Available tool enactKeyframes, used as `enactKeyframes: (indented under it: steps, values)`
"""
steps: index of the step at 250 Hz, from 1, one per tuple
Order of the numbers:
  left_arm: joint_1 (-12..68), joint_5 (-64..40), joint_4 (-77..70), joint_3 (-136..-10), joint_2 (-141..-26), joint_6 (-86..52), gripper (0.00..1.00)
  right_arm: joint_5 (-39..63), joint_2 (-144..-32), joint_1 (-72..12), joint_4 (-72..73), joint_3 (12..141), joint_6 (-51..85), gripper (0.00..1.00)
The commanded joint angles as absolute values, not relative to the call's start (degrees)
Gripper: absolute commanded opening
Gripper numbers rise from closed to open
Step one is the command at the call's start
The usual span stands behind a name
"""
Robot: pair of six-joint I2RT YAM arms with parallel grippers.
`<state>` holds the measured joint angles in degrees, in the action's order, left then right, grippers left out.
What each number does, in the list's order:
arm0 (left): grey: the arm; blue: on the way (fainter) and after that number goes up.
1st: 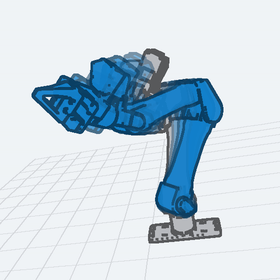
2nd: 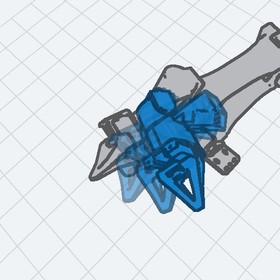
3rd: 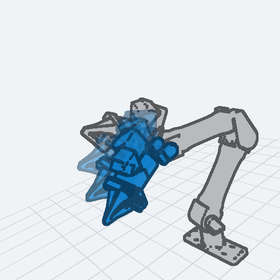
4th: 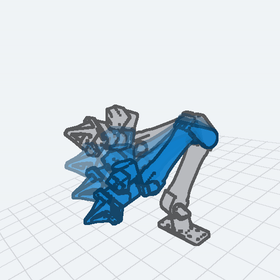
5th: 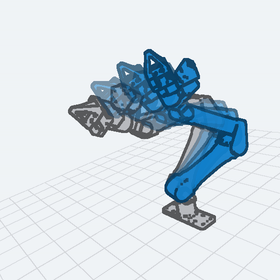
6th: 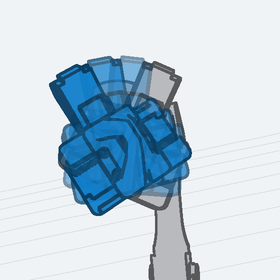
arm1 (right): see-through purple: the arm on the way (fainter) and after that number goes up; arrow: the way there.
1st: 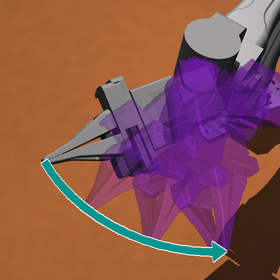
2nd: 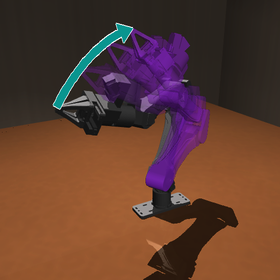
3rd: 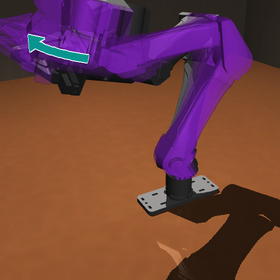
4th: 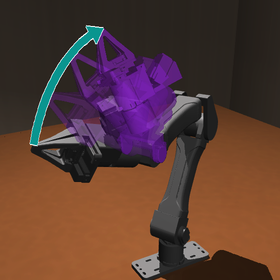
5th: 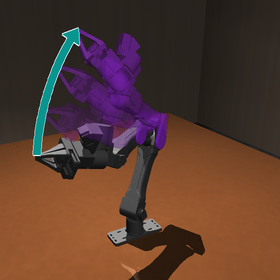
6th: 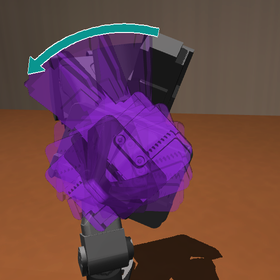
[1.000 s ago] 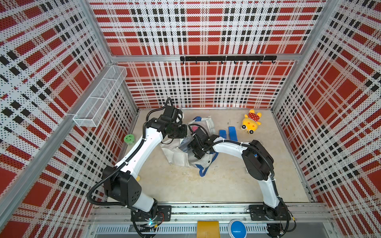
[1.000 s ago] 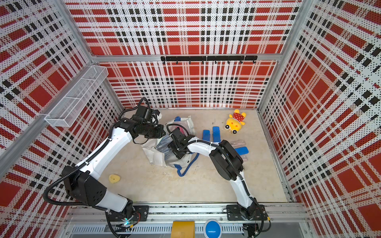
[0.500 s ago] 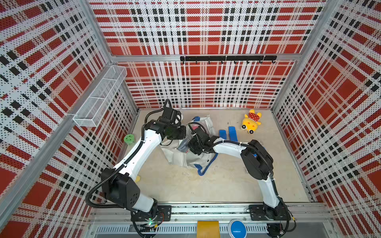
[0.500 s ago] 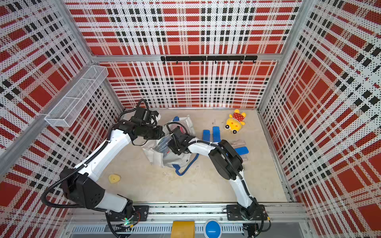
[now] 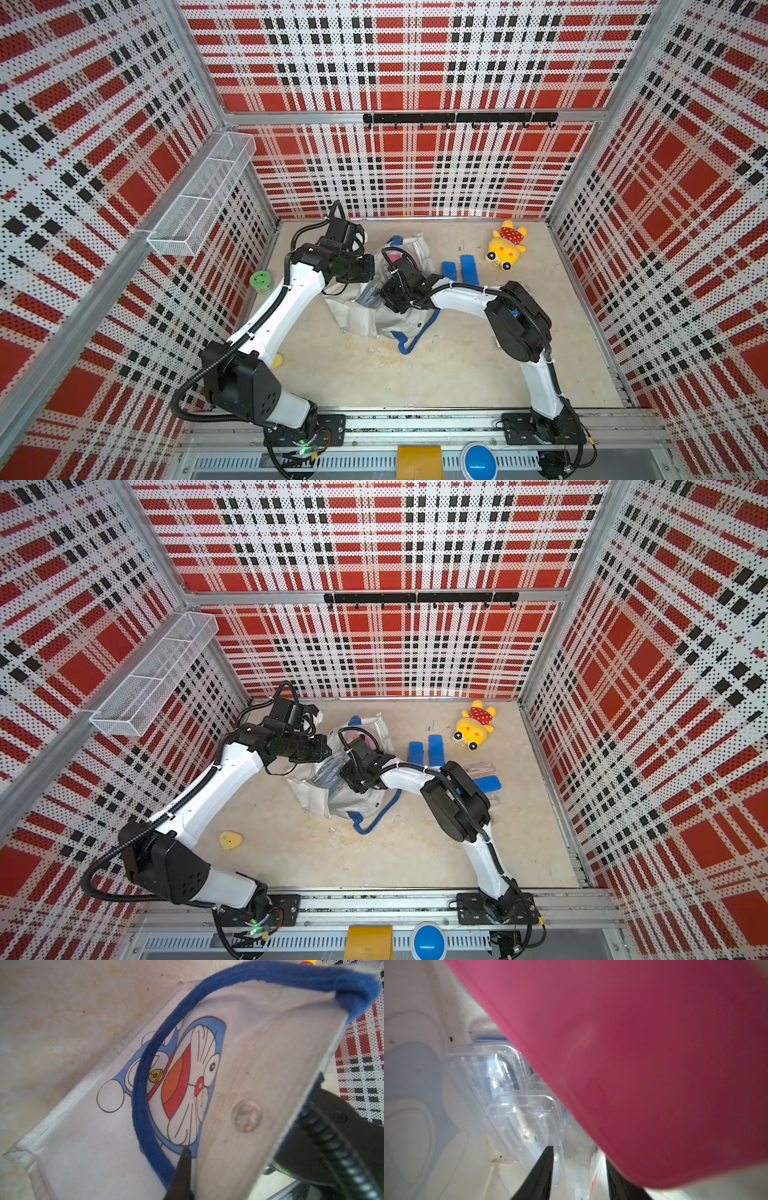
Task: Take out the compass set from the canvas bag
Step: Pick up the compass set from the canvas bag.
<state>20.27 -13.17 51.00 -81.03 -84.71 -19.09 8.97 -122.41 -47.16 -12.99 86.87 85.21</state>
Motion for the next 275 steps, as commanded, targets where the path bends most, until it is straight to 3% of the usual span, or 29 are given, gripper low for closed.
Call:
enactKeyframes:
  steps: [1, 123, 206, 275]
  values:
    - [20.0, -13.63, 52.69, -80.86, -82.81, -19.85, 0.0, 9.66, -124.87, -47.24, -13.47, 85.65, 86.41, 0.39]
    - [19.73, -13.55, 52.85, -80.51, -82.19, -20.03, 0.0, 9.84, -122.43, -47.1, -11.56, 87.91, 82.5, 0.12]
    - [18.97, -14.0, 52.91, -81.04, -82.68, -19.91, 0.0, 8.44, -115.13, -46.95, -29.7, 101.77, 65.67, 0.05]
    - [18.16, -14.43, 52.91, -81.55, -82.7, -19.91, 0.0, 11.61, -107.81, -42.62, -37.46, 100.45, 54.19, 0.03]
